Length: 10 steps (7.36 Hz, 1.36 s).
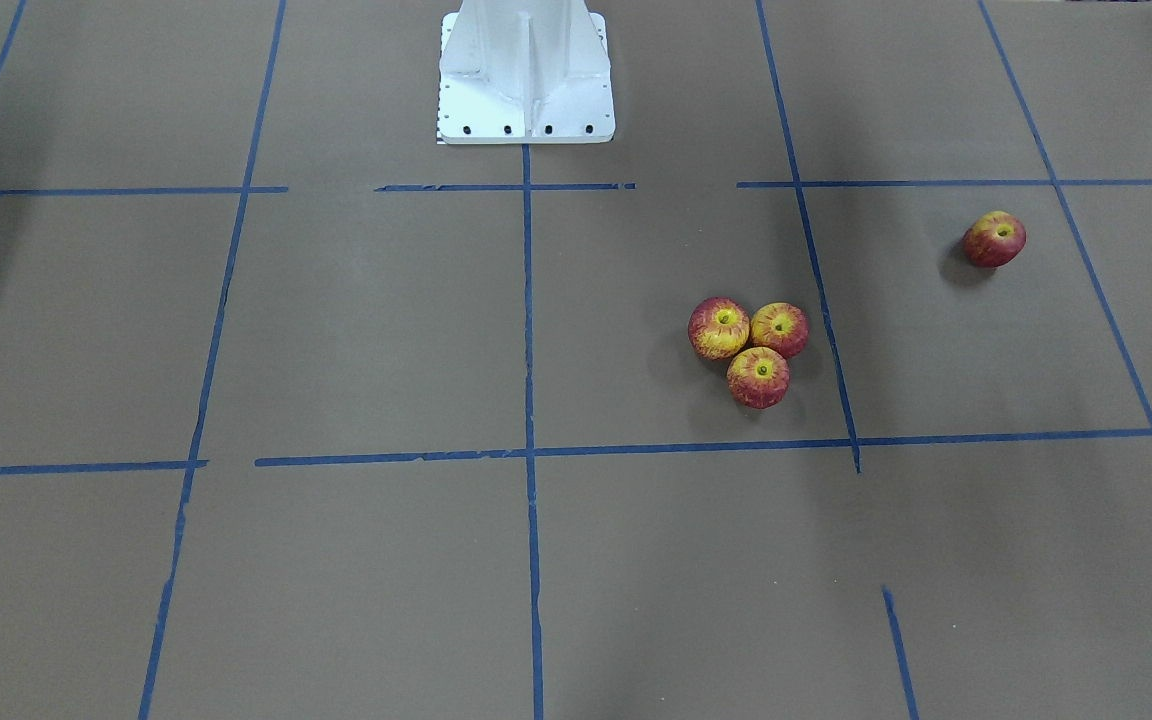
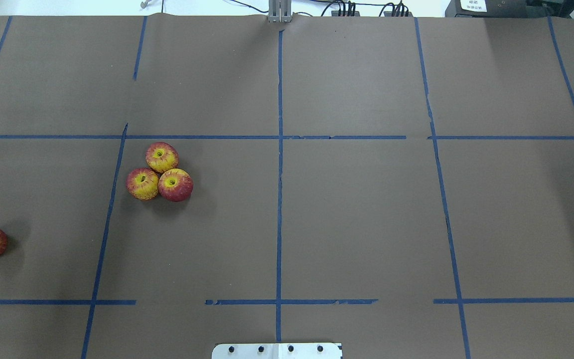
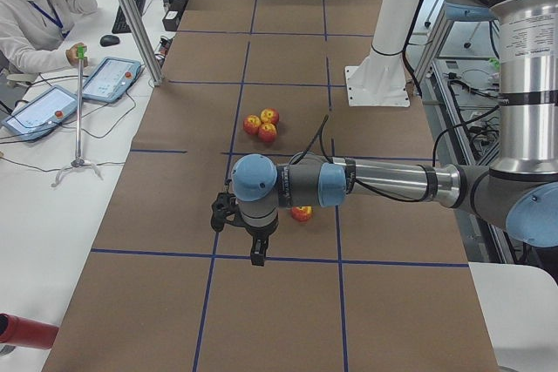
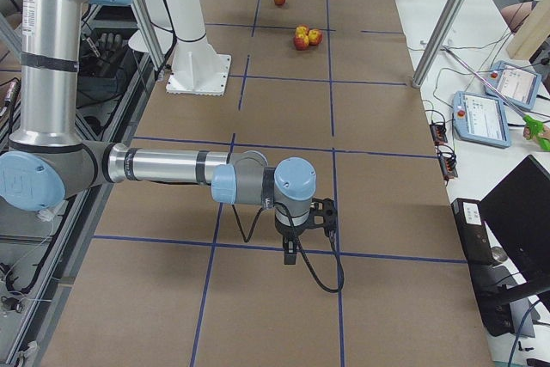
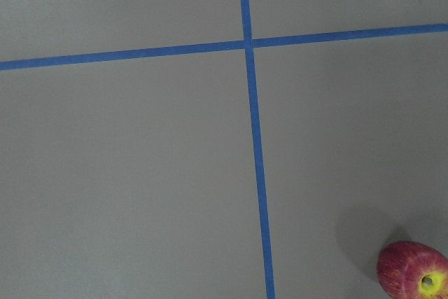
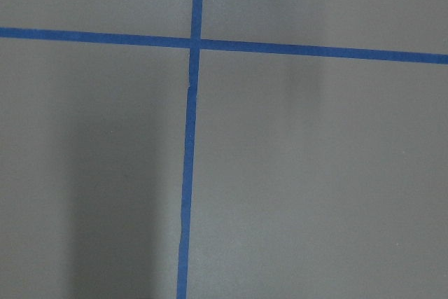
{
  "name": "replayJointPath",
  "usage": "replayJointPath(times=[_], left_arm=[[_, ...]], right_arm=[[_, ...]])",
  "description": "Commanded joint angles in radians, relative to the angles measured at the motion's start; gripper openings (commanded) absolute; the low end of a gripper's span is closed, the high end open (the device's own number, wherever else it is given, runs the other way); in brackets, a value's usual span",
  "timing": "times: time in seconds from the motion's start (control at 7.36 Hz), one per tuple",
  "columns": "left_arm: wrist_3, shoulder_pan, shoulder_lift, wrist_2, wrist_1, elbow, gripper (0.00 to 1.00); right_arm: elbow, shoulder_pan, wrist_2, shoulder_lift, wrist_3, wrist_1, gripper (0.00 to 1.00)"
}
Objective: Stack apples
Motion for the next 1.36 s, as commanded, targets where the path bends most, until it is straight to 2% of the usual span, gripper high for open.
replayJointPath(times=[0.0,0.41,0.54,0.68,0.81,1.09,1.22], left_arm=[[0.004,-0.004,0.0,-0.006,0.008,-0.01,1.0],[-0.005,0.007,0.004,0.005,0.002,-0.007,1.0],[-0.004,0.013,0.015,-0.006,-0.019,0.005,1.0],[-0.008,0.065,0.018,-0.009,-0.094,0.007,1.0],[-0.089,0.156,0.017,-0.017,-0.127,0.005,1.0],[-0.367,0.295,0.047,-0.04,-0.353,0.001,1.0],[-0.582,0.443,0.048,-0.016,-0.457,-0.002,1.0]], right_arm=[[0.0,0.0,0.0,0.0,0.0,0.0,1.0],[0.0,0.0,0.0,0.0,0.0,0.0,1.0],[0.0,0.0,0.0,0.0,0.0,0.0,1.0],[0.0,0.0,0.0,0.0,0.0,0.0,1.0],[0.0,0.0,0.0,0.0,0.0,0.0,1.0],[0.0,0.0,0.0,0.0,0.0,0.0,1.0],[0.0,0.0,0.0,0.0,0.0,0.0,1.0]])
